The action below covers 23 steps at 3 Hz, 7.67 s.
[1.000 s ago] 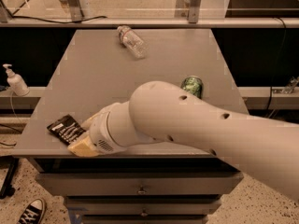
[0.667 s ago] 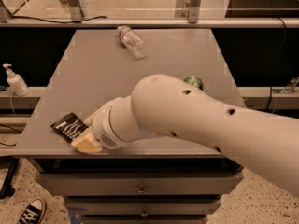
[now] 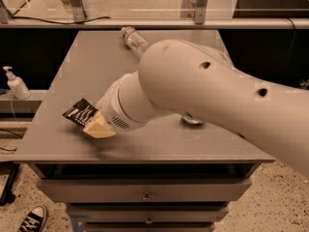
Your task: Move rxbar chocolate near water bottle
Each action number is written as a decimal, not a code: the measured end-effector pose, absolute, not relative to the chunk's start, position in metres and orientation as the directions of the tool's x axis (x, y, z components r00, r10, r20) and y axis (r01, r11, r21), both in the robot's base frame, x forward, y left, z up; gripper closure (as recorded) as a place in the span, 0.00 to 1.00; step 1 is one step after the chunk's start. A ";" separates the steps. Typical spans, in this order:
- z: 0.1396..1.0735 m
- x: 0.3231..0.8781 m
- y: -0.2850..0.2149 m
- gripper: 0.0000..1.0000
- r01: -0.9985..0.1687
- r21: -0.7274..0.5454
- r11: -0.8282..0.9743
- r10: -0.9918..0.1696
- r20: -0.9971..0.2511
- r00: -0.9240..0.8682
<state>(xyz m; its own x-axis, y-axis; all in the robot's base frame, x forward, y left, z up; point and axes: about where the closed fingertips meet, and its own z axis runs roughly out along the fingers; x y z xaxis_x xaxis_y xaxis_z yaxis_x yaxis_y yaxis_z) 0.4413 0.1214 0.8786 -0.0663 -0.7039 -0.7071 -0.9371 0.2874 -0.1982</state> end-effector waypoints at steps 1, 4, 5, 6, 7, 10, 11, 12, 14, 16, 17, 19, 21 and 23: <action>0.879 0.441 0.122 1.00 -0.937 -0.198 0.287 -0.704 -0.708 -0.066; 0.889 0.464 0.064 1.00 -0.879 -0.294 0.376 -0.765 -0.634 -0.115; 0.900 0.485 0.021 1.00 -0.834 -0.341 0.433 -0.773 -0.617 -0.148; 0.909 0.513 -0.011 1.00 -0.799 -0.372 0.473 -0.756 -0.637 -0.150; 0.910 0.513 -0.011 1.00 -0.799 -0.372 0.473 -0.756 -0.637 -0.150; 0.927 0.595 -0.067 1.00 -0.692 -0.524 0.496 -0.800 -0.585 -0.132; 0.927 0.631 -0.097 1.00 -0.672 -0.535 0.512 -0.797 -0.588 -0.139; 0.926 0.664 -0.121 1.00 -0.676 -0.522 0.521 -0.778 -0.616 -0.124; 0.901 0.703 -0.127 1.00 -0.753 -0.387 0.532 -0.681 -0.724 -0.109; 0.877 0.715 -0.101 1.00 -0.822 -0.300 0.485 -0.642 -0.760 -0.101; 0.867 0.715 -0.099 1.00 -0.836 -0.283 0.470 -0.649 -0.753 -0.110; 0.854 0.714 -0.095 0.59 -0.854 -0.250 0.457 -0.656 -0.743 -0.134; 0.851 0.713 -0.096 0.13 -0.854 -0.241 0.461 -0.656 -0.741 -0.145; 0.853 0.712 -0.097 0.00 -0.852 -0.240 0.465 -0.654 -0.742 -0.148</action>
Offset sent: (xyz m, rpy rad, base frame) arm -0.0029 -0.0028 -0.0036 -0.0303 0.0019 -0.0109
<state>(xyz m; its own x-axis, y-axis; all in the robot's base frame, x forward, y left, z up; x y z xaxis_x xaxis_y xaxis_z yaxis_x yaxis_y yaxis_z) 0.7121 -0.0974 0.8525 -0.1480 -0.6542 -0.7417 -0.8520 0.4651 -0.2402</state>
